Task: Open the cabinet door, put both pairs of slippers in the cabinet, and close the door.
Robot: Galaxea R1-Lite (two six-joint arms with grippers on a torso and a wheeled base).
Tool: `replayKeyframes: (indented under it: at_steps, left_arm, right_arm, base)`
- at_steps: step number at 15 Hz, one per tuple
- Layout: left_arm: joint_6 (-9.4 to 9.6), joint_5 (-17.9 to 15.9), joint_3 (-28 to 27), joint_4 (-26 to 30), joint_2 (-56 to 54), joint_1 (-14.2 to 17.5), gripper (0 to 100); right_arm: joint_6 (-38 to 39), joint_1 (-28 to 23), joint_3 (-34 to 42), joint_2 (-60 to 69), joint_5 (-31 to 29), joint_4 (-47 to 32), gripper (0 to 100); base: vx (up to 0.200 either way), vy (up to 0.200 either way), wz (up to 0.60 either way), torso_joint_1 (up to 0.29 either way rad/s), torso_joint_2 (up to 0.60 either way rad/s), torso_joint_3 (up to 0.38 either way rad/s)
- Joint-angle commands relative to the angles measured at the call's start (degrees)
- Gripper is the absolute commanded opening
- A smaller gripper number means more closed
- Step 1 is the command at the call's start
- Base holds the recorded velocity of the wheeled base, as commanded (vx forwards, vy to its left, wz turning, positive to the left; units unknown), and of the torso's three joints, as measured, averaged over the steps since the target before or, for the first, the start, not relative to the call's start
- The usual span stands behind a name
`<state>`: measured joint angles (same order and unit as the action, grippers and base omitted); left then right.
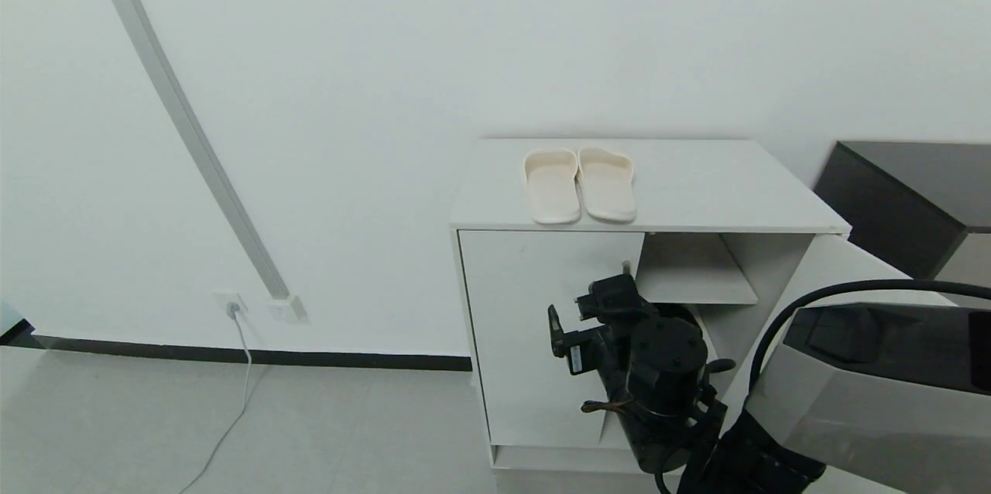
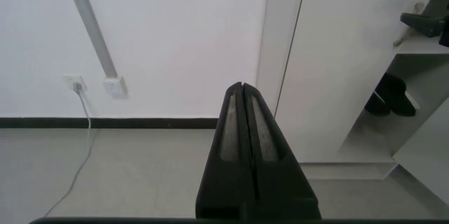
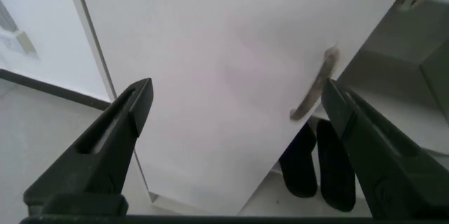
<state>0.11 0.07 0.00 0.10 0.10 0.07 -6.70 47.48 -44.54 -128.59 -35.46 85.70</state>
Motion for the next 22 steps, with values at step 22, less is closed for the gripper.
replayKeyframes:
  at_steps: [22]
  left_arm:
    - [-0.02,0.0,0.0,0.0,0.1,0.0,0]
  right_arm:
    - [16.8,-4.0,-21.6,21.4,0.3,-58.2,100]
  base:
    - [0.000,0.000,0.00,0.040,-0.09,-0.051]
